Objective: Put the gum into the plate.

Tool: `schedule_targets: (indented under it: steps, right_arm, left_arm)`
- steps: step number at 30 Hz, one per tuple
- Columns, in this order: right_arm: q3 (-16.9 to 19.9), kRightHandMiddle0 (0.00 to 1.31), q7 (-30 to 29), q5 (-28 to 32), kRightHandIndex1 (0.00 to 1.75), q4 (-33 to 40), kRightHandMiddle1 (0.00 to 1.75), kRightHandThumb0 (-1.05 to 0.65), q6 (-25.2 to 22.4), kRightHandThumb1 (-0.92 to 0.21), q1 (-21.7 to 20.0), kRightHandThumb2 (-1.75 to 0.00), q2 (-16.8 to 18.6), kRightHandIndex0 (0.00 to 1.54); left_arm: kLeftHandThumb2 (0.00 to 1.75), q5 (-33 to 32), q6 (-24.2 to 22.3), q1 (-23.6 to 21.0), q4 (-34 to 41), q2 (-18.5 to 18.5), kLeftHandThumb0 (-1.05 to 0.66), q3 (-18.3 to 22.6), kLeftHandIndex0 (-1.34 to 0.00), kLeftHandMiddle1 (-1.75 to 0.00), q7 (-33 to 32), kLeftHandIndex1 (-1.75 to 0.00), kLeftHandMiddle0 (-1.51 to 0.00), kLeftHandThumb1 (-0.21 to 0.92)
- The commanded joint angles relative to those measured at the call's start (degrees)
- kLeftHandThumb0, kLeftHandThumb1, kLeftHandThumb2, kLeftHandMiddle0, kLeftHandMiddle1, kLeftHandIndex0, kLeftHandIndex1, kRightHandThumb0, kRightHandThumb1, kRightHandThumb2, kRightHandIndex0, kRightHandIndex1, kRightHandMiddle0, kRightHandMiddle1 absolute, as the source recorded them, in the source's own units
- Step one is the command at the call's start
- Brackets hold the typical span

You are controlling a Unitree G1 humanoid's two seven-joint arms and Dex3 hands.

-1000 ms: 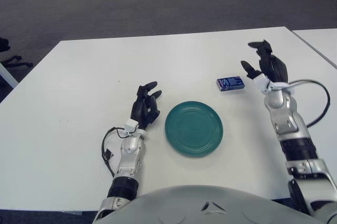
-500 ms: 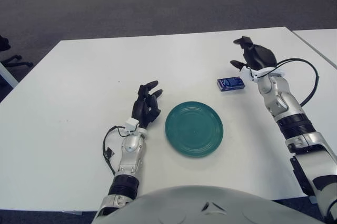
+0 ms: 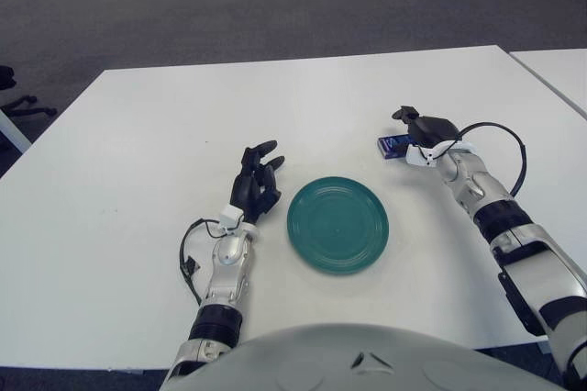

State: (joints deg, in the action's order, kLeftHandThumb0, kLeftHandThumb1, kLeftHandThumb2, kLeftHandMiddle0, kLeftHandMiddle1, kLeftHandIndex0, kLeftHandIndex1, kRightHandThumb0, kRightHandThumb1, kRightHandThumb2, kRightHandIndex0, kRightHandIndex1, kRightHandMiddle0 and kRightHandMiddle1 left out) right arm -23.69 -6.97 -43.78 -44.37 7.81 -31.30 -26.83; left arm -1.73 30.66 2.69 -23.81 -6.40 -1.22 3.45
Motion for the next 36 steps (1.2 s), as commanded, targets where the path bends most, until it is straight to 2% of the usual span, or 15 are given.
schedule_targets:
  steps: [1,11,18,24,36]
  right_arm:
    - [-2.16,0.00,-0.76,-1.61,0.03,-3.13,0.68,-0.60,1.55,-0.92,-2.25,-0.41,0.05,0.44]
    - [-4.81,0.00,-0.52,-1.47,0.03,-9.08,0.65,-0.60,1.74,-0.92,-3.53,-0.42,0.57,0.45]
    - [-6.84,0.00,-2.66,-1.92,0.04,-13.47,0.62,-0.59,0.79,-0.92,-3.15,-0.40,3.04,0.46]
    - [-8.47,0.00,-3.26,-1.95,0.03,-17.64,0.60,-0.60,1.59,-0.92,-4.30,-0.40,3.74,0.46]
    - [-12.09,0.00,0.30,-2.73,0.03,-25.53,0.52,-0.63,1.89,-0.92,-7.40,-0.47,4.89,0.46]
  left_arm:
    - [0.86,0.21,-1.51,1.98,-0.85,-0.53,-0.88,-0.29,-0.09,-0.64,-0.64,-1.01,-0.38,0.92]
    - [0.86,0.06,-2.14,2.06,-0.48,-0.44,-0.87,-0.53,-0.07,-0.63,-0.65,-1.01,-0.37,0.92]
    - [0.86,0.22,-2.83,2.16,-0.01,-0.65,-0.86,-0.77,-0.08,-0.64,-1.16,-1.01,-0.37,0.92]
    - [0.86,-0.07,-2.88,2.05,-0.09,-0.94,-0.86,-0.95,-0.08,-0.63,-1.40,-1.01,-0.37,0.92]
    - [0.84,0.13,-2.41,2.89,0.62,-2.01,-0.84,-2.21,-0.06,-0.62,-2.23,-1.00,-0.35,0.92]
